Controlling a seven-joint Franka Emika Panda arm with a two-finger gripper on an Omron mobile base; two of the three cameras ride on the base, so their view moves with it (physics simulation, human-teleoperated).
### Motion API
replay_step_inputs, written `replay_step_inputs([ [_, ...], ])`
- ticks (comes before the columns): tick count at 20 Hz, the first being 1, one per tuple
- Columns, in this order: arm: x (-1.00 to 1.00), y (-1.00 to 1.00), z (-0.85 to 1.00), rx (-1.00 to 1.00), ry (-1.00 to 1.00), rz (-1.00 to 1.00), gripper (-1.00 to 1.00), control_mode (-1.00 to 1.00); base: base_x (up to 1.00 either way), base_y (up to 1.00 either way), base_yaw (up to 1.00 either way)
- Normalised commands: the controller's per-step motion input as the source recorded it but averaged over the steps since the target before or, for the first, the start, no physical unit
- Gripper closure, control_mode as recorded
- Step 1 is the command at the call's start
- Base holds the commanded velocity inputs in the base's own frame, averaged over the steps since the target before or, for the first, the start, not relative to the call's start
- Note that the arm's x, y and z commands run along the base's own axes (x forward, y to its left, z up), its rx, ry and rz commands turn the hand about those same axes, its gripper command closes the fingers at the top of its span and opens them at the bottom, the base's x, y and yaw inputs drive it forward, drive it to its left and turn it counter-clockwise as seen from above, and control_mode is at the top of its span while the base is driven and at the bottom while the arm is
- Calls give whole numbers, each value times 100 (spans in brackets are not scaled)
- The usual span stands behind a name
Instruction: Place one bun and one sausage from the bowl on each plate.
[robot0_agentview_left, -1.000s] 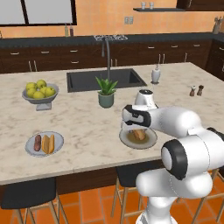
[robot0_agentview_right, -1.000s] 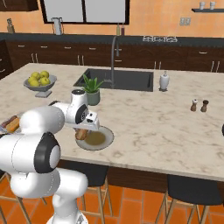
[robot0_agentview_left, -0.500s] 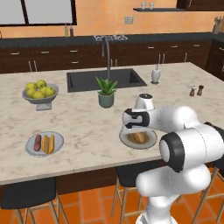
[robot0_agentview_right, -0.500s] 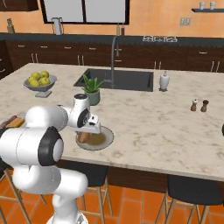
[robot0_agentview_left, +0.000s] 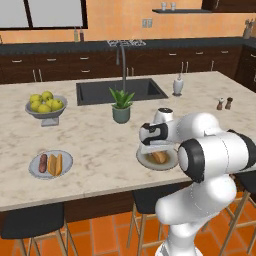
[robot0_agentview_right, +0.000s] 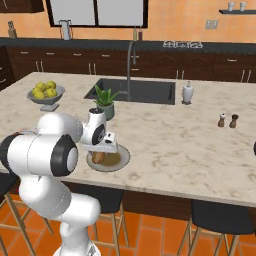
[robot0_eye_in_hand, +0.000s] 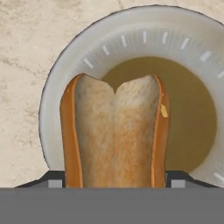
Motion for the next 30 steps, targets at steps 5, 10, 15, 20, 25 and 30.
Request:
replay_step_inputs([
  [5, 11, 0, -15, 0, 3, 3, -100, -100, 0, 0, 0],
  [10, 19, 0, -8, 0, 3, 1, -100, -100, 0, 0, 0],
  [15, 15, 0, -1, 0, 1, 0, -100, -100, 0, 0, 0],
  [20, -10, -8, 12, 0, -1, 2, -100, -100, 0, 0, 0],
  [25, -70, -12, 68, 3, -9, 4, -100, -100, 0, 0, 0],
  [30, -92, 0, 19, 0, -11, 0, -100, -100, 0, 0, 0],
])
